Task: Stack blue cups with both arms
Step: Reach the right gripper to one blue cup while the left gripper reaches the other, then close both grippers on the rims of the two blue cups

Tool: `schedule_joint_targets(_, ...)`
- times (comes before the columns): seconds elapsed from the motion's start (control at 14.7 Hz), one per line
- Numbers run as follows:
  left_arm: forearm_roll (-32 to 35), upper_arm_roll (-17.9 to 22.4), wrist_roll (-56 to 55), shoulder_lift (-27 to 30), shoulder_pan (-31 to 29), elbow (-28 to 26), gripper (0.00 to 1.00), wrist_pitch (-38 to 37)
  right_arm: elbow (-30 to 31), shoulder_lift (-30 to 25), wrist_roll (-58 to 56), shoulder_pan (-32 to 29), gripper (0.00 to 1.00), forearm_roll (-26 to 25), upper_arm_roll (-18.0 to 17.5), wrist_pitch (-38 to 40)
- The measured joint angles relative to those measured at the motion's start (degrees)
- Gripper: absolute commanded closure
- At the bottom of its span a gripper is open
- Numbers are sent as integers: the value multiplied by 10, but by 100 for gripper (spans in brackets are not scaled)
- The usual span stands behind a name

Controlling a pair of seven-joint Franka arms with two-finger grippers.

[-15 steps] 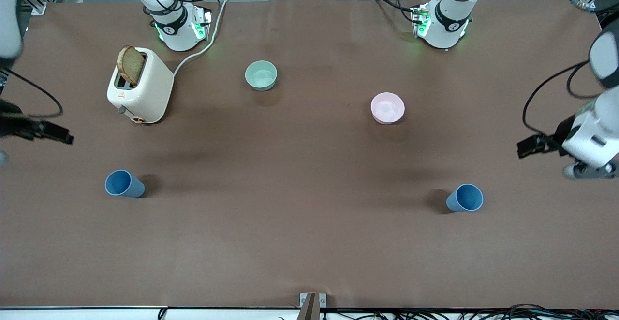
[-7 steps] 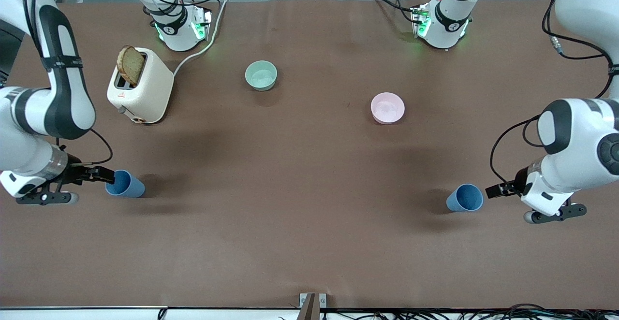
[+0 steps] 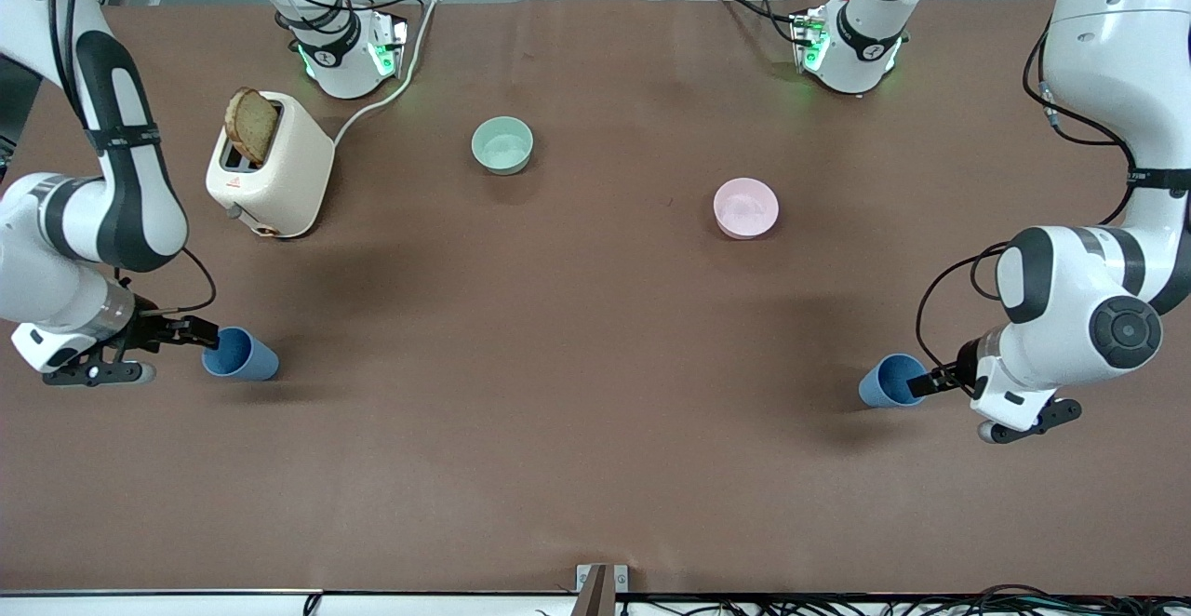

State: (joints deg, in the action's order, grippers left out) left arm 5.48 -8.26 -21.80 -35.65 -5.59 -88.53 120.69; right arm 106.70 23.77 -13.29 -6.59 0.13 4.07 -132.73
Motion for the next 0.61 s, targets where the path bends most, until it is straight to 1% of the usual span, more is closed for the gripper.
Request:
schedule_joint_targets(0.07, 0, 0, 0, -4, 0, -1, 1, 0, 7, 3, 0, 0, 0, 0, -1, -11)
schedule_joint_targets(0.14, 0, -1, -1, -8, 0, -2, 6, 0, 10, 6, 0, 0, 0, 1, -1, -18)
schedule_joint_targets(0.27, 0, -2, -1, -13, 0, -5, 25, 0, 12, 12, 0, 0, 2, 7, -1, -31)
schedule_joint_targets(0.34, 0, -2, -1, -14, 0, -6, 36, 0, 12, 17, 0, 0, 8, 9, -1, -39)
schedule_joint_targets(0.41, 0, -3, -1, -15, 0, -6, 47, 0, 12, 21, 0, 0, 20, 9, -1, -42)
schedule_joint_targets(0.54, 0, -3, -1, -16, 1, -7, 68, 0, 12, 32, 0, 1, 50, 10, -2, -47)
schedule_joint_targets(0.61, 0, -4, -1, -16, 1, -7, 80, 0, 12, 37, 0, 1, 71, 10, -2, -49)
